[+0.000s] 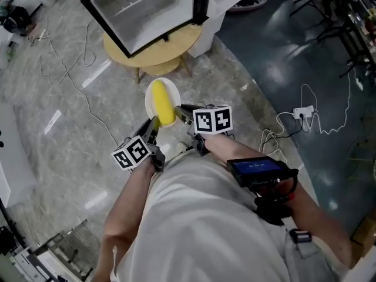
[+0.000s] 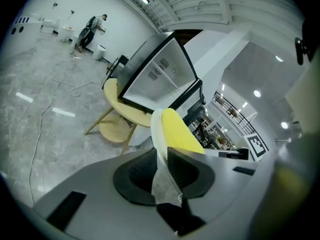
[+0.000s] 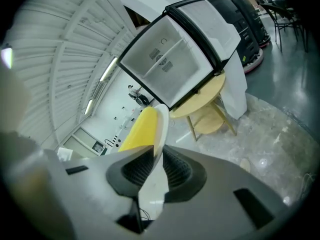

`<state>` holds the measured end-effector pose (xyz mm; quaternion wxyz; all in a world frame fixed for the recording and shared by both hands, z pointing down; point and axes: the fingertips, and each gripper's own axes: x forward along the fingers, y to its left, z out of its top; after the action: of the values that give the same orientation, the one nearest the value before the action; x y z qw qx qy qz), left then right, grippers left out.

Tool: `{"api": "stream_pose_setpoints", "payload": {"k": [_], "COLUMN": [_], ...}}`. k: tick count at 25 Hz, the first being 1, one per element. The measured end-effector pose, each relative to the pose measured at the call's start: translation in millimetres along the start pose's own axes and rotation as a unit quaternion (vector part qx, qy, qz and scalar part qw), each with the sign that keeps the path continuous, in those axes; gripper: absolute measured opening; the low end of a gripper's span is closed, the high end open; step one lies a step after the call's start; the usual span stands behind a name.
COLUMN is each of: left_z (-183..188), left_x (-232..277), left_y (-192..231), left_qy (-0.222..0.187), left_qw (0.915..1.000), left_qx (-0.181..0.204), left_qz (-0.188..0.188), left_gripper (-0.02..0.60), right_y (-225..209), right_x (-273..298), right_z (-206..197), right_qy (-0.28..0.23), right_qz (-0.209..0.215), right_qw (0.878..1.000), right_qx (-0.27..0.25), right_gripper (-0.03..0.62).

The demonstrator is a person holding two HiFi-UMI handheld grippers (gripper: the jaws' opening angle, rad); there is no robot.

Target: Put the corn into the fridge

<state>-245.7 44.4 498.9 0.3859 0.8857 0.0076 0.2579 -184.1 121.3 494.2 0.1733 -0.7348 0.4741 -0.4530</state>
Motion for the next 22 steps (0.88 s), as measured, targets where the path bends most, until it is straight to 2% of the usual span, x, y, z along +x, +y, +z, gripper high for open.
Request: {"api": "stream_pose_setpoints", "payload": {"k": [12, 22], "left_z": [2, -4], "left_x": [5, 17], "left_y": [-11, -14], "left_qy": [-0.002, 0.018], "left_qw": [0.9997, 0.9993], "left_qx": [0.014, 0.022], "left_qz": [-0.017, -0.023], "left_gripper": [0.064, 0.066], "right_y": [-5, -19], "right_x": [-7, -14], "right_z": [0, -2], "right_qy": [-0.019, -0.026], "right_qz": [-0.015, -0.032], "right_qw": [0.999, 0.998], "right_qx": [0.022, 0.044], "right_gripper": [0.060, 0.060]}}
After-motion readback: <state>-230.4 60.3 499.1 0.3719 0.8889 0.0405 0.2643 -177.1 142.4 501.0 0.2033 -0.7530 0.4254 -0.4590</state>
